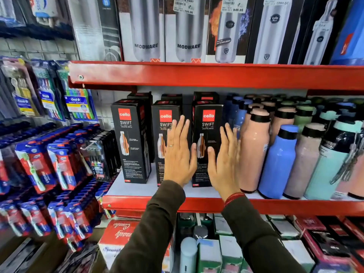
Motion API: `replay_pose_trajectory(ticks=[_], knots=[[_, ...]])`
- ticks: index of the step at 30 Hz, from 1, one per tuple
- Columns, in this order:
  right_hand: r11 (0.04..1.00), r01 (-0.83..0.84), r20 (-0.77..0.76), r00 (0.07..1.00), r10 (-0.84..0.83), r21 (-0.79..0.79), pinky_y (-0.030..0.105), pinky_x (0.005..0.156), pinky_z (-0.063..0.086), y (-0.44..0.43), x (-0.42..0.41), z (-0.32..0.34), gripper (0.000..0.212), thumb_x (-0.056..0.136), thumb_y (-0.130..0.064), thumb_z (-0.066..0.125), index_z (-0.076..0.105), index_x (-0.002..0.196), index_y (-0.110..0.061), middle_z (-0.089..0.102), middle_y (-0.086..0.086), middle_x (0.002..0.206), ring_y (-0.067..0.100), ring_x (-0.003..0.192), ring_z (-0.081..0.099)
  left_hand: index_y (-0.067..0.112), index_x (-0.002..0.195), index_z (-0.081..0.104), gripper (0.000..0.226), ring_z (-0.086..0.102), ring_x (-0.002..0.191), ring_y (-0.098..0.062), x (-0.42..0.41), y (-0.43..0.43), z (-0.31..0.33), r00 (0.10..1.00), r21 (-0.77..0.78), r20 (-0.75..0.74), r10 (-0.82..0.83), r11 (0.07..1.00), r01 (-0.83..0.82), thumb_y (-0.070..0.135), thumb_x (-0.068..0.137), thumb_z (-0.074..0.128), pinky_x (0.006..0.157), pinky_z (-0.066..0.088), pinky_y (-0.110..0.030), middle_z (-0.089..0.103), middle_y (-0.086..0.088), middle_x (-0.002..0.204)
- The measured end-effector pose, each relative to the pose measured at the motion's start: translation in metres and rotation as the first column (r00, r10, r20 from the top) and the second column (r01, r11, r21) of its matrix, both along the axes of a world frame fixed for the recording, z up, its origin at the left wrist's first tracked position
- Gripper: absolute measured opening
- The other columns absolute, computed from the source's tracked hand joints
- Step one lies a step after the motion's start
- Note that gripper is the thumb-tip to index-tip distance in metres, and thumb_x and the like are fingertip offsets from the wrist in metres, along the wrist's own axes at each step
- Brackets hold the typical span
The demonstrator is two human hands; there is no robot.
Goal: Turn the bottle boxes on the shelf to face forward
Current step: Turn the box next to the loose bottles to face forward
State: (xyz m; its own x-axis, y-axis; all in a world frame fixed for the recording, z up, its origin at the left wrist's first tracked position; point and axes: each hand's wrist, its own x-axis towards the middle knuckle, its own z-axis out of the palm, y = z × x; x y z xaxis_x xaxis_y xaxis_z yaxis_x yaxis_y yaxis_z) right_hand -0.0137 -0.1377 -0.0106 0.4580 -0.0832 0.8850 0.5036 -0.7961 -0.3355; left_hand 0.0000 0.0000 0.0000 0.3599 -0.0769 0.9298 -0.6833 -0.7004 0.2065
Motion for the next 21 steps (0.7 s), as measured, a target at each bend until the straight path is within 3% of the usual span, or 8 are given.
replay_pose_trajectory(ticks=[3, 5, 8, 11, 13, 15, 17, 21], knots=[[0.972, -0.084, -0.135, 0.984, 0.115, 0.218, 0.037, 0.123, 0.017, -0.005, 0.006, -0.013, 0.058, 0.101, -0.02, 0.045, 0.02, 0.154, -0.018, 0.018, -0.001, 0.162, 0.009, 0.15, 0.012, 0.017, 0.159, 0.016, 0.059, 0.011, 0.154, 0.001, 0.002, -0.003, -0.013, 0.972, -0.144, -0.16, -0.172, 0.978, 0.15, 0.019, 0.105, 0.041, 0.116, 0.02, -0.005, 0.01, 0.004, 0.169], [0.91, -0.123, -0.264, 0.934, 0.241, 0.395, 0.027, 0.12, 0.019, -0.008, 0.013, -0.024, 0.059, 0.1, -0.019, 0.049, 0.021, 0.153, -0.017, 0.022, 0.003, 0.16, 0.008, 0.147, 0.019, 0.022, 0.159, 0.016, 0.058, 0.018, 0.151, 0.003, 0.005, -0.008, -0.026, 0.91, -0.263, -0.298, -0.287, 0.941, 0.211, 0.023, 0.106, 0.04, 0.118, 0.03, -0.015, 0.016, 0.005, 0.167], [0.851, -0.087, -0.403, 0.853, 0.331, 0.517, 0.028, 0.118, 0.019, -0.017, 0.024, -0.033, 0.059, 0.1, -0.018, 0.05, 0.024, 0.153, -0.014, 0.029, 0.006, 0.159, 0.019, 0.147, 0.026, 0.021, 0.159, 0.014, 0.06, 0.024, 0.153, -0.013, 0.014, -0.012, -0.041, 0.81, -0.329, -0.453, -0.372, 0.914, 0.236, 0.022, 0.106, 0.041, 0.124, 0.029, -0.038, 0.019, 0.002, 0.166], [0.826, -0.057, -0.462, 0.806, 0.37, 0.561, 0.03, 0.113, 0.032, -0.024, 0.033, -0.042, 0.054, 0.099, -0.018, 0.051, 0.033, 0.15, -0.012, 0.042, 0.007, 0.153, 0.02, 0.139, 0.04, 0.015, 0.16, 0.012, 0.061, 0.015, 0.155, -0.018, 0.024, -0.017, -0.049, 0.772, -0.251, -0.571, -0.28, 0.955, 0.161, 0.024, 0.106, 0.04, 0.121, 0.014, -0.022, 0.012, -0.005, 0.168], [0.817, -0.029, -0.48, 0.797, 0.367, 0.577, 0.012, 0.091, 0.039, -0.026, 0.037, -0.047, 0.048, 0.098, -0.019, 0.053, 0.04, 0.145, -0.015, 0.054, 0.007, 0.141, 0.017, 0.121, 0.054, 0.013, 0.16, 0.013, 0.06, 0.018, 0.155, -0.021, 0.028, -0.02, -0.052, 0.736, -0.267, -0.614, -0.284, 0.953, 0.145, 0.023, 0.106, 0.04, 0.12, 0.016, -0.021, 0.018, -0.009, 0.167], [0.821, -0.016, -0.482, 0.803, 0.351, 0.571, -0.001, 0.068, 0.038, -0.028, 0.042, -0.051, 0.045, 0.098, -0.019, 0.054, 0.044, 0.141, -0.018, 0.061, 0.004, 0.127, 0.012, 0.102, 0.058, 0.011, 0.158, 0.018, 0.058, 0.032, 0.15, -0.025, 0.033, -0.022, -0.055, 0.7, -0.304, -0.643, -0.312, 0.942, 0.141, 0.023, 0.106, 0.041, 0.122, 0.027, -0.031, 0.034, -0.013, 0.161], [0.822, -0.027, -0.459, 0.819, 0.344, 0.569, -0.003, 0.069, 0.04, -0.028, 0.043, -0.052, 0.041, 0.098, -0.018, 0.054, 0.049, 0.138, -0.019, 0.063, 0.0, 0.116, 0.007, 0.092, 0.059, 0.011, 0.156, 0.026, 0.055, 0.046, 0.142, -0.027, 0.035, -0.024, -0.058, 0.69, -0.338, -0.651, -0.318, 0.934, 0.111, 0.023, 0.106, 0.044, 0.116, 0.038, -0.033, 0.049, -0.015, 0.151], [0.822, -0.03, -0.444, 0.83, 0.337, 0.569, 0.017, 0.083, 0.048, -0.029, 0.045, -0.055, 0.035, 0.097, -0.021, 0.056, 0.056, 0.132, -0.022, 0.064, -0.008, 0.102, -0.008, 0.083, 0.059, 0.009, 0.149, 0.042, 0.048, 0.061, 0.127, -0.026, 0.042, -0.025, -0.064, 0.726, -0.385, -0.615, -0.306, 0.921, 0.062, 0.025, 0.104, 0.048, 0.102, 0.045, -0.024, 0.064, -0.015, 0.136]])
